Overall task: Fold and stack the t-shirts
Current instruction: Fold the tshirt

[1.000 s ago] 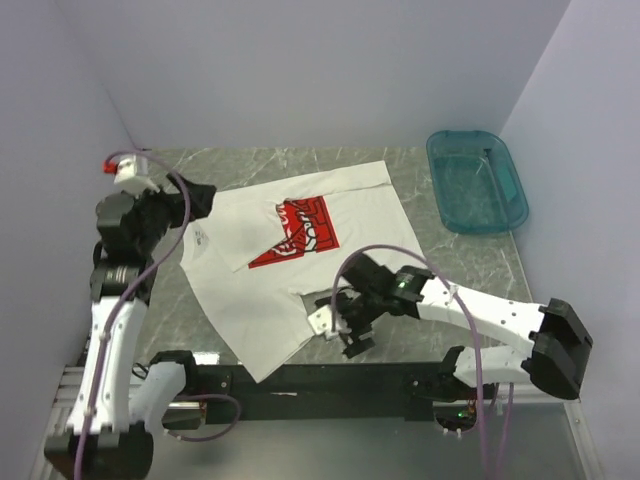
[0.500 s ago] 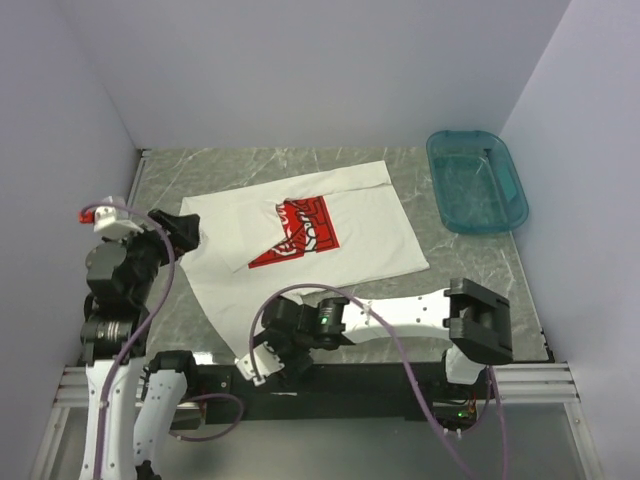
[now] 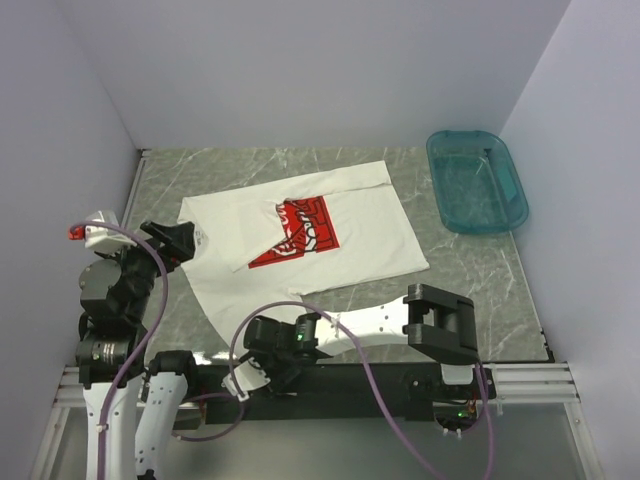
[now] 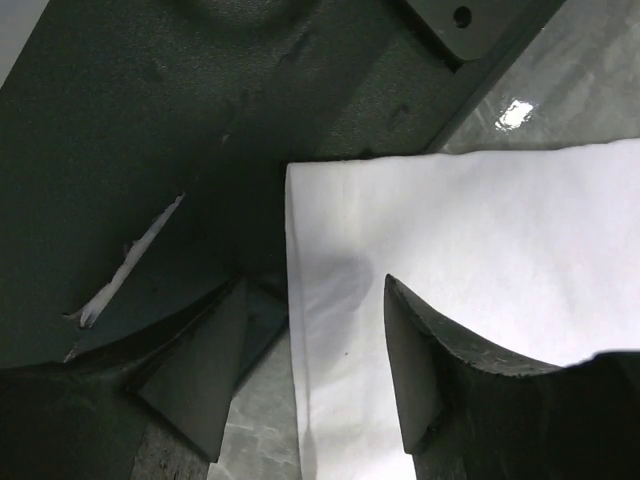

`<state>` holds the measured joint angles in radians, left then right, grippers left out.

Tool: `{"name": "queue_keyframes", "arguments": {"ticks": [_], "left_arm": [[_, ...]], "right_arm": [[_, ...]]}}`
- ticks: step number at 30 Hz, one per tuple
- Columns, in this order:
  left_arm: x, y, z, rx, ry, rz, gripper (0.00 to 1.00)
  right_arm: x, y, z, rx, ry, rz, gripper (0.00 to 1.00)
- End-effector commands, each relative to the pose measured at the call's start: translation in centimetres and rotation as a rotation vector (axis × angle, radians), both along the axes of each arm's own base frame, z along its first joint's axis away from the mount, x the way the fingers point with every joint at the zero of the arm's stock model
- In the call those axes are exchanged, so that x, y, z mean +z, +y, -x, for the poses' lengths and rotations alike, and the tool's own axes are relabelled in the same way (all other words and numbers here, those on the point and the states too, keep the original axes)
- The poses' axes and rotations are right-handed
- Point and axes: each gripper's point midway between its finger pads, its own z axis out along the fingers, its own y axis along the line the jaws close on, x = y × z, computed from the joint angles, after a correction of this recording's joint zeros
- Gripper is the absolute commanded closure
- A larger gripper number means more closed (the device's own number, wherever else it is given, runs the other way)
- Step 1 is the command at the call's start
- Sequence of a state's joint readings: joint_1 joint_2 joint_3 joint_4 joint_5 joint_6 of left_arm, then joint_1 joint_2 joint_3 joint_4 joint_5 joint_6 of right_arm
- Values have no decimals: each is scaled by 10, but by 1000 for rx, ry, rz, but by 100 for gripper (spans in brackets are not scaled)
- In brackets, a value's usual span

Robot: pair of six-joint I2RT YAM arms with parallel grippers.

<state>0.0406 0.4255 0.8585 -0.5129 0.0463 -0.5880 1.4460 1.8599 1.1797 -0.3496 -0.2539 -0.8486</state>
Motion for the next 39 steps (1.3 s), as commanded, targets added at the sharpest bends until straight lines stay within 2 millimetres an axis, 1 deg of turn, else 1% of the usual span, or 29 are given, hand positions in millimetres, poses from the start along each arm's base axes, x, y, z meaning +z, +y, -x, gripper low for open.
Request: {"name": "queue_keyframes", "arguments": {"ticks": [1, 4, 6, 8, 10, 11, 13, 19, 22, 23, 28, 29, 30, 31, 32, 33, 34, 35, 36, 38, 39], "left_arm": [[4, -1, 3, -4, -18, 10, 2], [6, -2, 3, -6, -22, 11, 2], [8, -2, 4, -9, -26, 13, 2], [8, -3, 3, -15, -25, 15, 2], [8, -4, 4, -19, -26, 18, 2], [6, -5, 4, -21, -23, 18, 2], [4, -6, 3, -27, -18, 21, 2], [4, -7, 2, -33, -20, 24, 2], [4, -8, 2, -38, -20, 27, 2], [3, -8, 1, -38, -18, 28, 2], [3, -11, 0, -60, -20, 20, 2], [1, -13, -1, -70, -14, 18, 2], [3, -14, -1, -78, -23, 9, 2], [1, -15, -2, -88, -20, 3, 2], [3, -17, -1, -103, -25, -4, 3], [4, -19, -1, -115, -37, -22, 3], [6, -20, -2, -127, -41, -34, 3], [8, -22, -3, -138, -52, -47, 3], [10, -24, -3, -159, -61, -77, 3], [18, -28, -8, -188, -99, -118, 2], [19, -32, -9, -226, -114, -161, 2]], "right_arm": [[10, 14, -4, -22, -2, -43, 37], [0, 12, -5, -26, -5, -21, 40], [-4, 9, -5, -31, 4, -4, 46], [-3, 10, -5, -34, 13, -5, 51], [-1, 11, -9, -44, 17, -7, 53], [1, 12, -11, -47, 19, -10, 57], [2, 10, -18, -66, 23, -9, 59], [3, 8, -28, -88, 40, -5, 67], [1, 6, -27, -86, 51, 7, 73], [0, 6, -26, -82, 55, 11, 78], [-2, 5, -19, -69, 95, 24, 87], [0, 5, -20, -76, 106, 26, 95], [4, 5, -20, -78, 124, 21, 98], [13, 10, -19, -75, 162, -5, 100], [19, 10, -20, -92, 195, -12, 100], [25, 10, -30, -117, 219, -28, 100], [37, 10, -36, -138, 243, -54, 100], [44, 10, -34, -129, 298, -69, 100], [50, 6, -48, -159, 324, -88, 100], [64, 2, -49, -159, 412, -124, 100], [68, -2, -62, -190, 440, -140, 100]]}}
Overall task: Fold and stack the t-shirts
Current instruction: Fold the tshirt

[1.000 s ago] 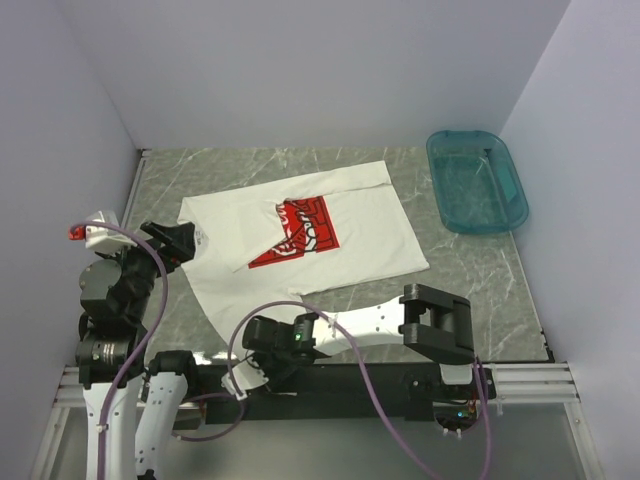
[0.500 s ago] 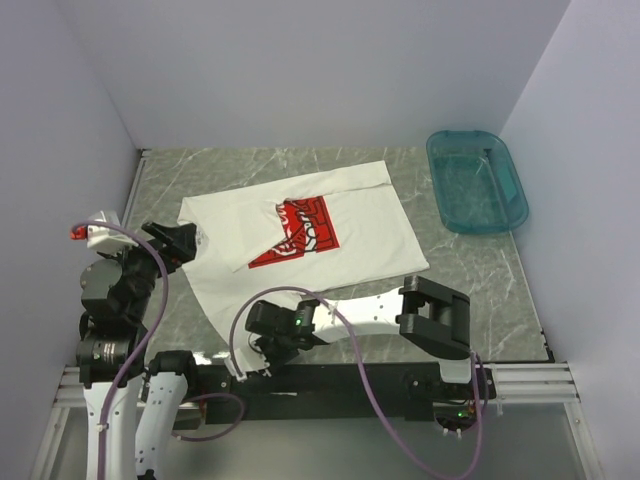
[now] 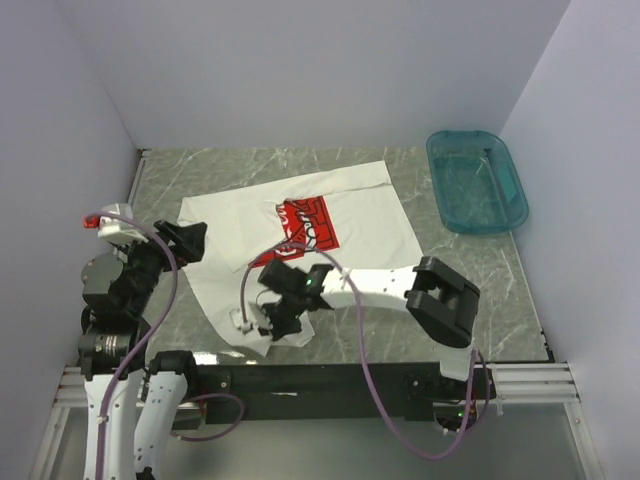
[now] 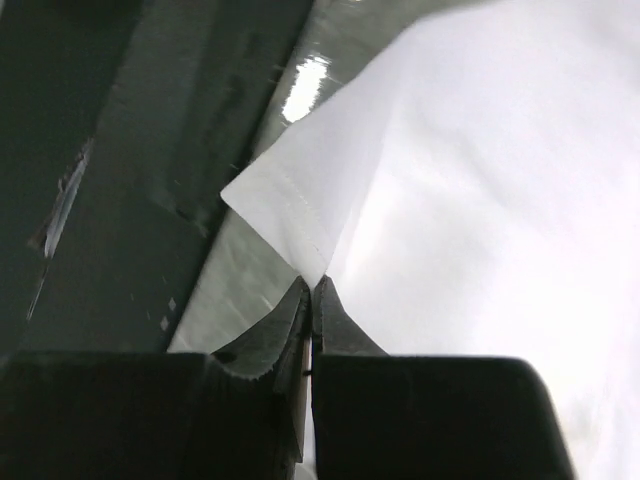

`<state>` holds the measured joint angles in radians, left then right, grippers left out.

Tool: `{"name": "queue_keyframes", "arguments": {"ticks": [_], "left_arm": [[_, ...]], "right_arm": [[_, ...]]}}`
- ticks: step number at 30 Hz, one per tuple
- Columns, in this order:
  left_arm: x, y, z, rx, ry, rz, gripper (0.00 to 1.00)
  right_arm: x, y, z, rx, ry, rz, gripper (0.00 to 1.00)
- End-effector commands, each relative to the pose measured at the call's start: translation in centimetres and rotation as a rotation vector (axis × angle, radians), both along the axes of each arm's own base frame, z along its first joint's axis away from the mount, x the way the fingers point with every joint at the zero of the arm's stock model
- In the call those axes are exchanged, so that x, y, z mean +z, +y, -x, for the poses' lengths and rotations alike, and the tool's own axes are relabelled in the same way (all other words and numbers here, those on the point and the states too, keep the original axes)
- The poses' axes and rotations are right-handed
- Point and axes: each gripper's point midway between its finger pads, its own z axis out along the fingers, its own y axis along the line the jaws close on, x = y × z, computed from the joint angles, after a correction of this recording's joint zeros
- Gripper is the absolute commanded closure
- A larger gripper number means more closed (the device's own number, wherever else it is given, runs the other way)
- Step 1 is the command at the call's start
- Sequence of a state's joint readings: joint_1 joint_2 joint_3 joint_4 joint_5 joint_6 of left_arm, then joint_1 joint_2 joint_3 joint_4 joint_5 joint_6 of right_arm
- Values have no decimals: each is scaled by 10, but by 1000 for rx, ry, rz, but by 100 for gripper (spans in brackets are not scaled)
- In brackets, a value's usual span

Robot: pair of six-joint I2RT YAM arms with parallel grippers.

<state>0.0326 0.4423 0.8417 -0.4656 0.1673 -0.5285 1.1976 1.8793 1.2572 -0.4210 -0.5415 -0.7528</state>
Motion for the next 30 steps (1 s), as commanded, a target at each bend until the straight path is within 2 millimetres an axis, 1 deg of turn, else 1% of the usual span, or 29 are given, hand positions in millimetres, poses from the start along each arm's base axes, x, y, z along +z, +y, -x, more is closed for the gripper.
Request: {"name": "queue_keyframes", "arguments": {"ticks": [1, 2, 3, 4, 5, 6, 7, 8, 9, 10, 11, 13, 14, 15, 16, 17, 18, 19, 20, 21, 22, 23, 24, 25, 26, 28, 29, 30], "left_arm": [[19, -18, -8, -137, -111, -135, 2], [24, -23, -10, -173, -147, -167, 2], [25, -32, -9, -243, -174, -214, 2], [22, -39, -12, -292, -172, -232, 2], [23, -45, -11, -343, -192, -262, 3], [20, -52, -9, -409, -216, -332, 3], [18, -67, -3, -524, -230, -353, 3], [15, -75, 2, -586, -238, -376, 3], [10, -76, 2, -611, -243, -423, 3], [8, -86, 7, -668, -250, -437, 3], [6, -94, 13, -729, -276, -471, 4], [-4, -98, 17, -778, -290, -535, 4], [-9, -104, 23, -823, -299, -552, 5], [-15, -107, 26, -860, -326, -609, 5], [-25, -110, 32, -896, -316, -624, 6], [-31, -119, 41, -958, -335, -637, 7], [-36, -120, 44, -985, -368, -691, 8], [-48, -122, 49, -1011, -357, -705, 9], [-53, -125, 54, -1037, -369, -723, 10], [-64, -125, 54, -1042, -368, -760, 10], [-69, -126, 56, -1054, -379, -776, 12], [-78, -131, 61, -1090, -385, -788, 13], [-94, -129, 57, -1084, -364, -835, 14], [-104, -131, 55, -1093, -339, -856, 14], [-114, -139, 63, -1148, -330, -867, 14], [-134, -142, 63, -1187, -273, -931, 16], [-142, -147, 72, -1242, -257, -954, 17], [-145, -148, 73, -1259, -256, -985, 17]], "right_arm": [[53, 1, -12, -37, 161, -133, 100], [53, -3, -16, -47, 191, -128, 100], [59, -3, -15, -39, 241, -147, 100], [55, -6, -24, -64, 271, -139, 100], [54, -9, -26, -75, 304, -129, 100], [54, -10, -25, -69, 347, -129, 100], [52, -11, -33, -83, 370, -129, 100], [50, -14, -35, -91, 400, -118, 100], [50, -16, -38, -95, 426, -121, 100], [53, -15, -37, -79, 481, -138, 100], [54, -21, -46, -104, 514, -137, 100], [58, -24, -52, -91, 577, -160, 100], [61, -31, -61, -117, 610, -164, 100], [62, -33, -65, -126, 632, -169, 100], [61, -35, -71, -130, 648, -178, 100], [65, -38, -71, -135, 698, -182, 100], [65, -41, -77, -148, 715, -187, 100], [63, -41, -81, -143, 728, -194, 100], [64, -43, -78, -148, 766, -182, 100], [61, -43, -83, -153, 778, -184, 100], [60, -44, -83, -151, 787, -186, 100], [60, -45, -83, -157, 804, -181, 100], [61, -43, -83, -153, 821, -185, 100], [61, -43, -83, -154, 826, -186, 100], [62, -43, -83, -153, 834, -184, 100], [64, -42, -83, -153, 849, -191, 100], [65, -42, -84, -153, 850, -195, 100], [65, -42, -84, -156, 855, -195, 100]]}}
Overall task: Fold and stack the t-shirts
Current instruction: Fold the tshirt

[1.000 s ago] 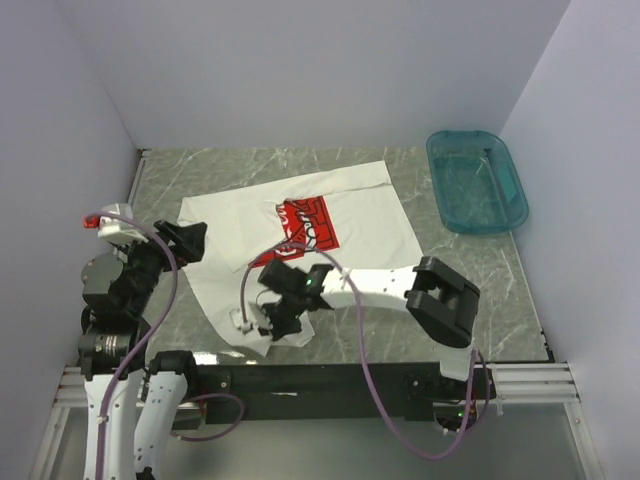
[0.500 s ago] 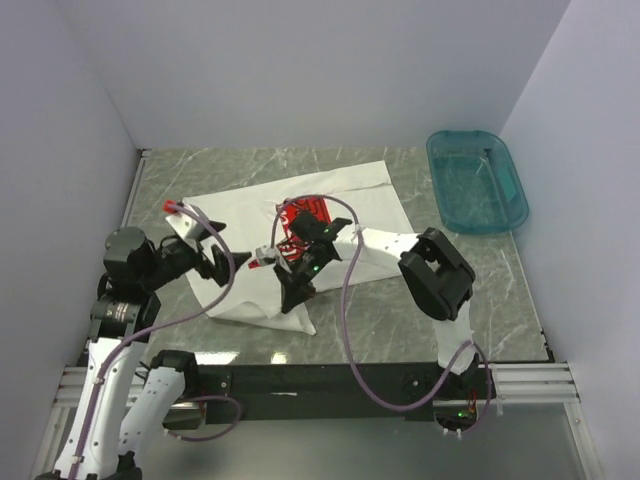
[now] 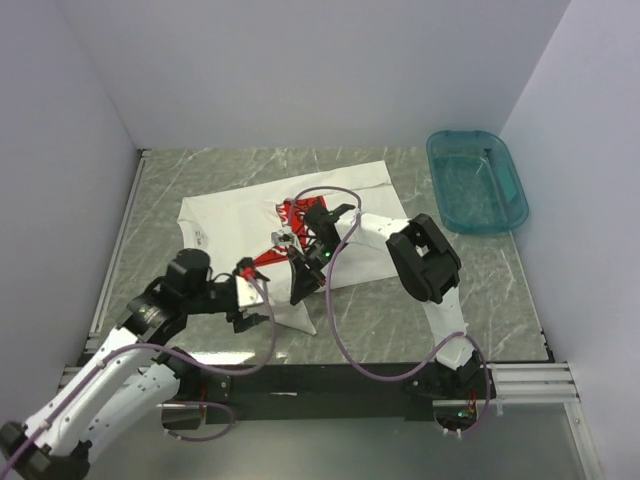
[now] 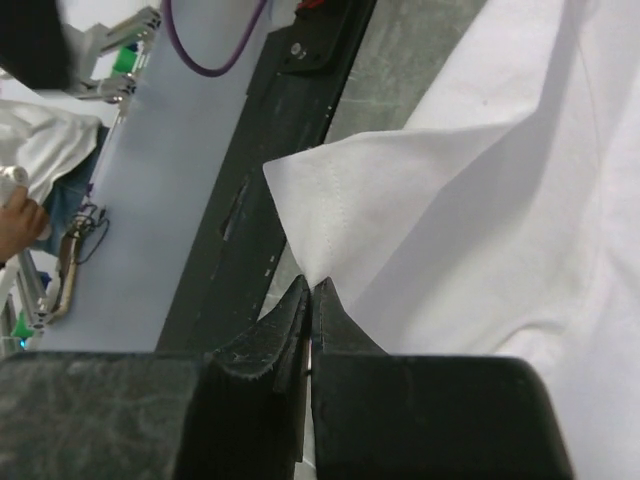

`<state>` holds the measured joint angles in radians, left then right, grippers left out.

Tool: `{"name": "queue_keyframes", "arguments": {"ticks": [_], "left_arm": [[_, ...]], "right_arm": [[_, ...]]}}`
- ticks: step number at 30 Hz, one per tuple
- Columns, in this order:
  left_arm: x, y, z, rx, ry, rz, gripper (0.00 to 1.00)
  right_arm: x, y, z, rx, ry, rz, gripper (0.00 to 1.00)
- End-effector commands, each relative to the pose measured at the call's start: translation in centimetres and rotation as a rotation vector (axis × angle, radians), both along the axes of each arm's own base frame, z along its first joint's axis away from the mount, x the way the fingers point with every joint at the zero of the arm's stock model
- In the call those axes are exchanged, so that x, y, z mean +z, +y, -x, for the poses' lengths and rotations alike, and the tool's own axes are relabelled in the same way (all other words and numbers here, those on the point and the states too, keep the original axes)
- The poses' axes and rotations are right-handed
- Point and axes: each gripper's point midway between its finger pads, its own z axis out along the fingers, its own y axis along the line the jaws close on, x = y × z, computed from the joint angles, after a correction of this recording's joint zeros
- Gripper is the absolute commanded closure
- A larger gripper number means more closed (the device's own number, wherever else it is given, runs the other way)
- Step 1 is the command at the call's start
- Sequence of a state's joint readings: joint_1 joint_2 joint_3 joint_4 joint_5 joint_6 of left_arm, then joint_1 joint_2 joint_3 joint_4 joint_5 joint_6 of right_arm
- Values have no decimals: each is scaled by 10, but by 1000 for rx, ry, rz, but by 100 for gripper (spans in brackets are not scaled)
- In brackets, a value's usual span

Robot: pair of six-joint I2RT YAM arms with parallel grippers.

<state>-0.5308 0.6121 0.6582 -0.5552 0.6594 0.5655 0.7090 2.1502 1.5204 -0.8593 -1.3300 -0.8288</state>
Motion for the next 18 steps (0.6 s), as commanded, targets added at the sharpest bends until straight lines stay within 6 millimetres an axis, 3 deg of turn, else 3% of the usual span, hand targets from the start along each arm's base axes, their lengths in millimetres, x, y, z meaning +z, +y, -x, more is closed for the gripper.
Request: {"name": "queue_keyframes", "arguments": {"ticks": [1, 5, 10, 18], "left_arm": [[-20, 2, -4, -30, -67, -160, 17], [-35, -4, 2, -88, -110, -269, 19], [-43, -9, -13, -56, -208, -308, 32], [-59, -17, -28, -30, -290, -372, 35]], "right_arm": [[24, 7, 1, 10, 34, -73, 100], [26, 5, -1, 8, 37, -79, 100], [31, 6, 1, 14, 39, -99, 100], [35, 4, 4, 20, 43, -110, 100]]}}
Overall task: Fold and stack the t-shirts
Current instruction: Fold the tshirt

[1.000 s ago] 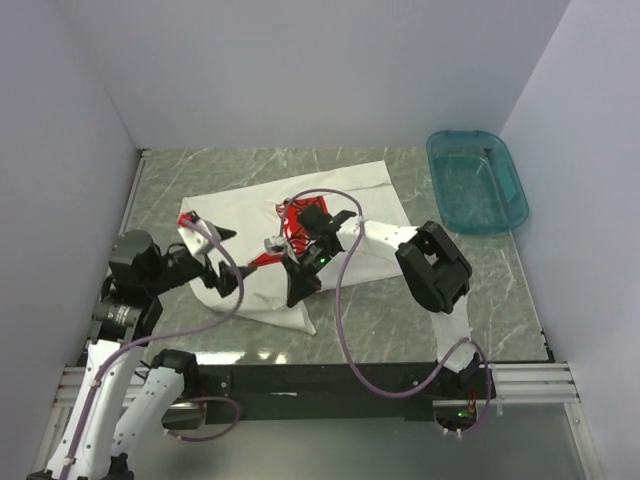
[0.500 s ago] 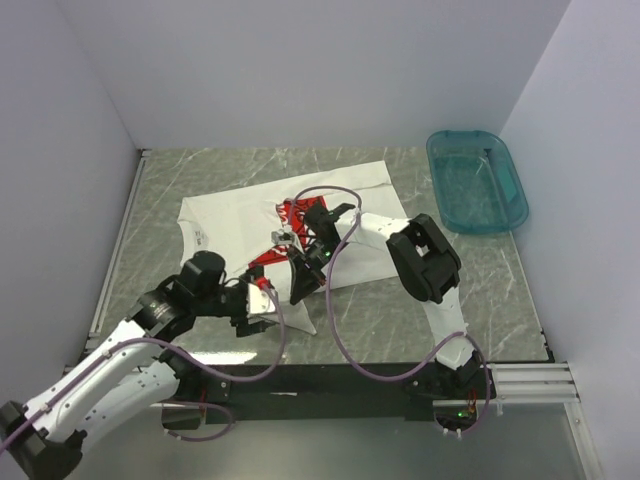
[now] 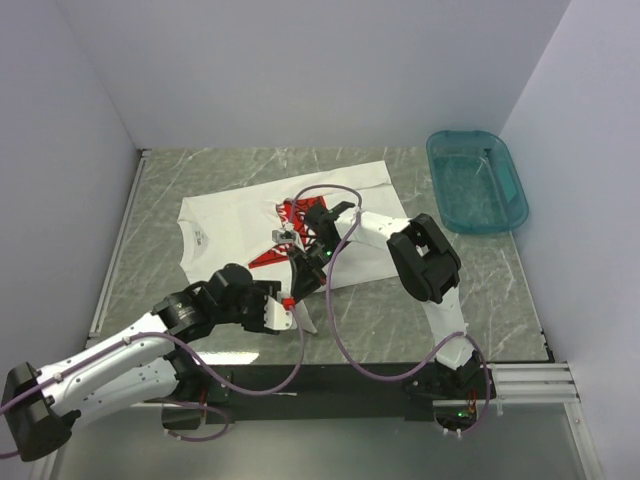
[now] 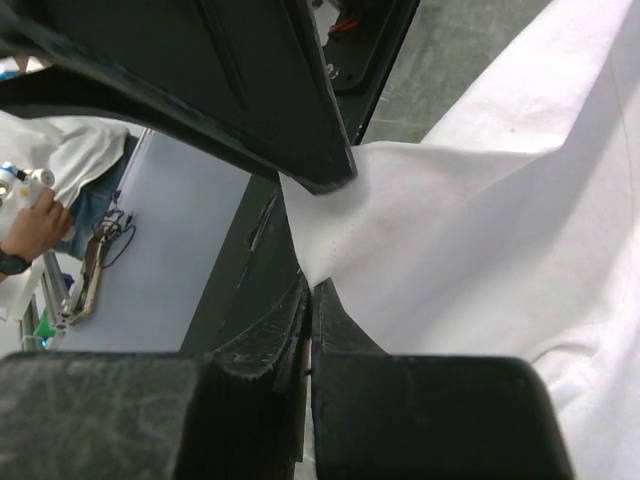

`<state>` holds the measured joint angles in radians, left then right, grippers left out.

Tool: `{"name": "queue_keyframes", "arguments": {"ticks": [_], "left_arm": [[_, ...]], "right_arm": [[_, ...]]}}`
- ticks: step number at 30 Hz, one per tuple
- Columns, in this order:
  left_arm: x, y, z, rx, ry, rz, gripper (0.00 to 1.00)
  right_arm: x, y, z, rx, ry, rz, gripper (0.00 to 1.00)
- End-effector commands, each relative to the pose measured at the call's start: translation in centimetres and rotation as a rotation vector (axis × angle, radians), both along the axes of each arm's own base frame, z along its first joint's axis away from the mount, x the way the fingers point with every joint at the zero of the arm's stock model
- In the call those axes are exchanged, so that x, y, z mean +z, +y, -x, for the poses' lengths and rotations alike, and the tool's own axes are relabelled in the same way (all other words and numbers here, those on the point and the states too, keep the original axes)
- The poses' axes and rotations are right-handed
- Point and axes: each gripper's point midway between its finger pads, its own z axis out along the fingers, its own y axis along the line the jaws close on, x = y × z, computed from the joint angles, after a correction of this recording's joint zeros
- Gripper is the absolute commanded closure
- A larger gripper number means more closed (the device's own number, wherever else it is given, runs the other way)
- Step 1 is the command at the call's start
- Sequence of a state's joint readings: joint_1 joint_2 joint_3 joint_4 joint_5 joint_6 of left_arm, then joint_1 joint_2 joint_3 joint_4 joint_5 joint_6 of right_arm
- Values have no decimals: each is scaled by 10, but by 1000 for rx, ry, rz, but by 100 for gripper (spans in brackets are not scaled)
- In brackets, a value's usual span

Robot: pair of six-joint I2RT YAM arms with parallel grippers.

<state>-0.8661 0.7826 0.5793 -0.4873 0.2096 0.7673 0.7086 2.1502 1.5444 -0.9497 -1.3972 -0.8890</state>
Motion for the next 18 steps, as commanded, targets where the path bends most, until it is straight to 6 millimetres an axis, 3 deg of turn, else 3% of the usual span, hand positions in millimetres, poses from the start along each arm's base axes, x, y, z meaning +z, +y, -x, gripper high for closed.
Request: {"name": "queue_keyframes", "arguments": {"ticks": [1, 7, 18], "left_arm": [[7, -6, -18, 19, -107, -15, 40], [9, -14, -24, 13, -146, -5, 47], [2, -8, -21, 19, -136, -30, 66]], "right_arm": [[18, 5, -4, 3, -8, -66, 100], [19, 5, -3, 7, -7, -67, 100], [17, 5, -3, 7, 3, -65, 100]]}}
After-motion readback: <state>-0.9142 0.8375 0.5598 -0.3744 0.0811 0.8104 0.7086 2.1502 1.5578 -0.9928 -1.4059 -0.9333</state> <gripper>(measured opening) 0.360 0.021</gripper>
